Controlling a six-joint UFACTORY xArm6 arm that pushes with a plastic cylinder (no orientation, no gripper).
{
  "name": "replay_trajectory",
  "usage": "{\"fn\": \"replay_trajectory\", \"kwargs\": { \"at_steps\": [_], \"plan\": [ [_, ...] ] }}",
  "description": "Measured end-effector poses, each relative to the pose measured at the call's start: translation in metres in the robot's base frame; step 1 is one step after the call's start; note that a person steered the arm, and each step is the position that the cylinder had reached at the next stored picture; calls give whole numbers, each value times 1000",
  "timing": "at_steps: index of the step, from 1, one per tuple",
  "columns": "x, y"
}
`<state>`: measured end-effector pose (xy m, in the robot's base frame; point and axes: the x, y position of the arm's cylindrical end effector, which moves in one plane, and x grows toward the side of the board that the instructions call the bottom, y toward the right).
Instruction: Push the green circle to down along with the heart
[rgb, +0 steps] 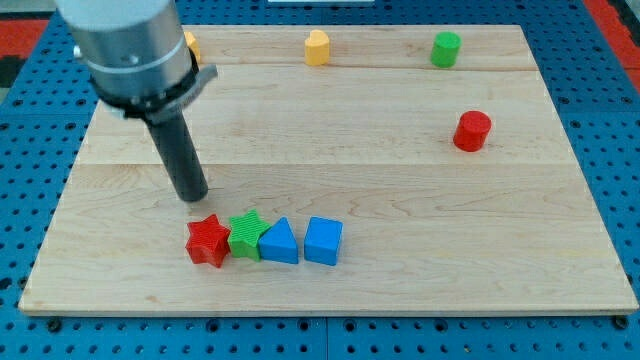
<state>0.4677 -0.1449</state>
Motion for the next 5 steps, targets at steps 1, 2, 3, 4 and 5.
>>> {"fn": "replay_trajectory", "kwargs": {
  "at_steps": [1,2,3,4,5],
  "plan": [
    [-53,48],
    [-97,164],
    [-131,273],
    [-170,366],
    [-208,387]
  ]
}}
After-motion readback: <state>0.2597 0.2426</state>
